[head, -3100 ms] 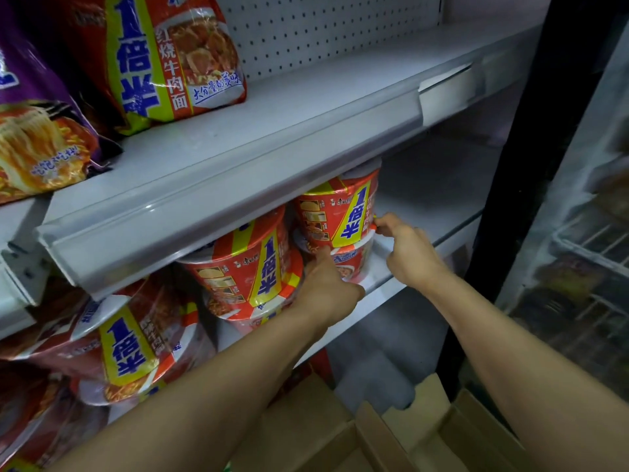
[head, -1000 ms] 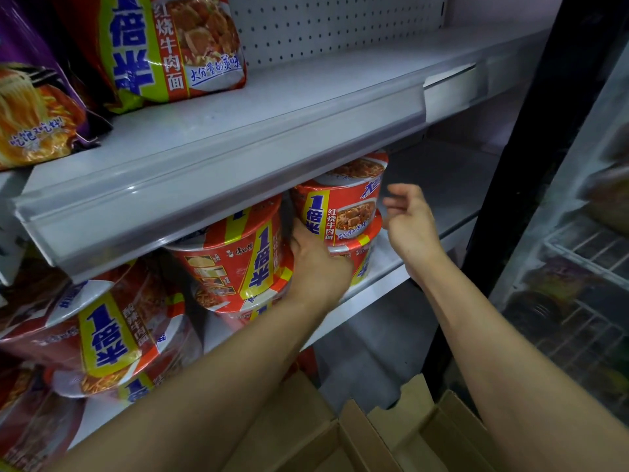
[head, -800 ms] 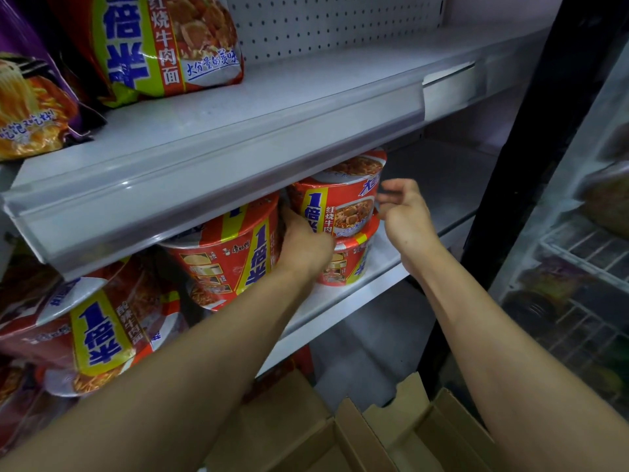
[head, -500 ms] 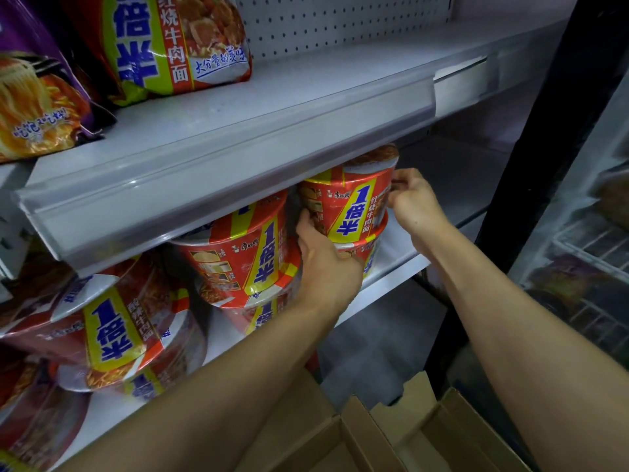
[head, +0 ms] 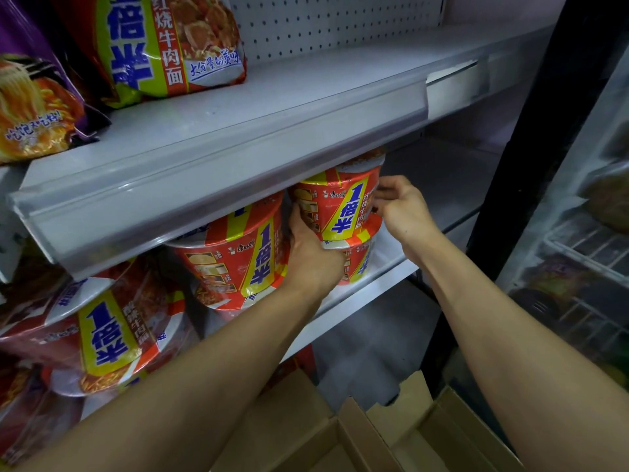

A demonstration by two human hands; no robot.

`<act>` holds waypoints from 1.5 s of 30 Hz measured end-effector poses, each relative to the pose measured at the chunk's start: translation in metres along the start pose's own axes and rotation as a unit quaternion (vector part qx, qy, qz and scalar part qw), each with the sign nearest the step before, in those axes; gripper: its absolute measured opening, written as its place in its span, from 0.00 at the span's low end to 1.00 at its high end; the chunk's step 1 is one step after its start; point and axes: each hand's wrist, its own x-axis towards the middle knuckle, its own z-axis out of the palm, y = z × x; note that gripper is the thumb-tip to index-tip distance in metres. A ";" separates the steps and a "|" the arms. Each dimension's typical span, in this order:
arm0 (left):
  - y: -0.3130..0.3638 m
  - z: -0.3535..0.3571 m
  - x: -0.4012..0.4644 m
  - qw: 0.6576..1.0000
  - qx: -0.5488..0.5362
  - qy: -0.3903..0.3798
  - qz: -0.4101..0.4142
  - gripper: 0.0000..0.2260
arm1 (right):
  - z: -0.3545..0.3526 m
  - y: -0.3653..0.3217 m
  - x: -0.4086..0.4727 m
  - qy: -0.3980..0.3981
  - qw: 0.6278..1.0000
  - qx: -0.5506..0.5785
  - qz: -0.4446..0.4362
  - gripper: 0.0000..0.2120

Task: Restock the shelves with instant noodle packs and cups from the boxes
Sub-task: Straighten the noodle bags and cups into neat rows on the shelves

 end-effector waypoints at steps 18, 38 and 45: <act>-0.005 -0.010 -0.009 0.998 0.021 -0.051 -0.008 0.44 | -0.009 0.020 -0.009 -0.024 0.998 -0.036 0.050 0.19; -0.001 -0.011 -0.007 0.998 0.046 -0.030 0.007 0.45 | -0.006 0.021 -0.014 -0.018 0.998 -0.063 0.011 0.19; 0.000 -0.005 -0.008 0.999 0.023 -0.036 0.010 0.44 | -0.003 0.015 -0.014 -0.041 0.999 -0.021 0.006 0.17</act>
